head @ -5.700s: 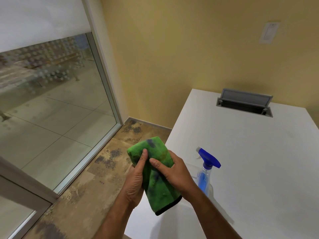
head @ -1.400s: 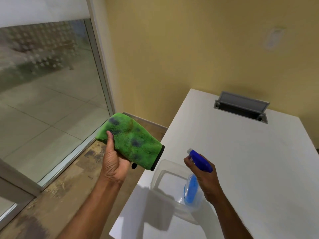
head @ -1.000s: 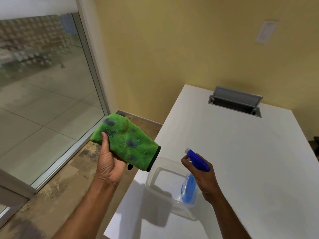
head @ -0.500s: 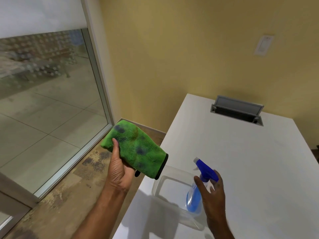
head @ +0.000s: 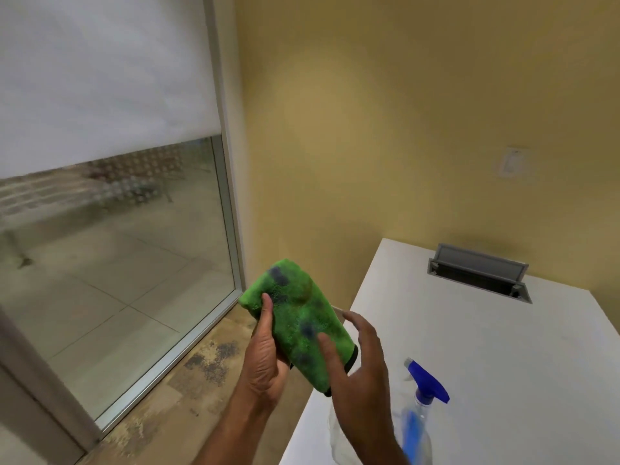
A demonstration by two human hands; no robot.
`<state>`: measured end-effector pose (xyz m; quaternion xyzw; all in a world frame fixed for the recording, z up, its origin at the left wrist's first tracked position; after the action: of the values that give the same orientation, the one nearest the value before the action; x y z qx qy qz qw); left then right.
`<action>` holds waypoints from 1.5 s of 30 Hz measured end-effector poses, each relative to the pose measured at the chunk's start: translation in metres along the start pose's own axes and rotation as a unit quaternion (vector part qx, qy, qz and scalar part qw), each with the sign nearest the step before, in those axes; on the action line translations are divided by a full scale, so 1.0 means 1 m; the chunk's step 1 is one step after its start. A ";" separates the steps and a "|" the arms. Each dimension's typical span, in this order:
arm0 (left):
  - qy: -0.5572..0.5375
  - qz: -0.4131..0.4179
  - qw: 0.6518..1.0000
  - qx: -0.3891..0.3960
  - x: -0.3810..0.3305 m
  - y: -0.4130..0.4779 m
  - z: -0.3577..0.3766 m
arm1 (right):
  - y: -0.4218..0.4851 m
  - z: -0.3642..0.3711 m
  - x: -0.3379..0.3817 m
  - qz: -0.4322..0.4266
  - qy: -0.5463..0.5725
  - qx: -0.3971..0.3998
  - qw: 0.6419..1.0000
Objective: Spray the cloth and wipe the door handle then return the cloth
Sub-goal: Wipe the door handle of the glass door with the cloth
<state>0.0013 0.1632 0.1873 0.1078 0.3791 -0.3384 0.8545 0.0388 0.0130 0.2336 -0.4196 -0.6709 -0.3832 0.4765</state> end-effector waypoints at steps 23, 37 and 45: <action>0.257 0.138 0.924 -0.247 -0.243 -0.139 -0.132 | -0.095 0.197 0.108 0.084 0.097 0.489 0.863; 0.242 0.208 0.895 -0.310 -0.411 -0.109 -0.304 | -0.177 0.431 0.181 0.174 0.150 0.611 0.758; 0.206 0.203 0.894 -0.343 -0.463 -0.061 -0.371 | -0.175 0.531 0.193 0.232 0.188 0.643 0.705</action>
<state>-0.4761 0.5111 0.2694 -0.0504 0.6095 0.0230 0.7909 -0.3299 0.4746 0.2651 -0.0736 -0.5323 0.1927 0.8211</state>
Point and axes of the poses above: each hand's wrist, its own y-axis towards the middle knuckle, its own z-axis out of the palm, x = y × z, the point moved 5 cm from there along y, towards the middle knuckle, and after that the axes turned 11 degrees about z, right-handed, at the moved point
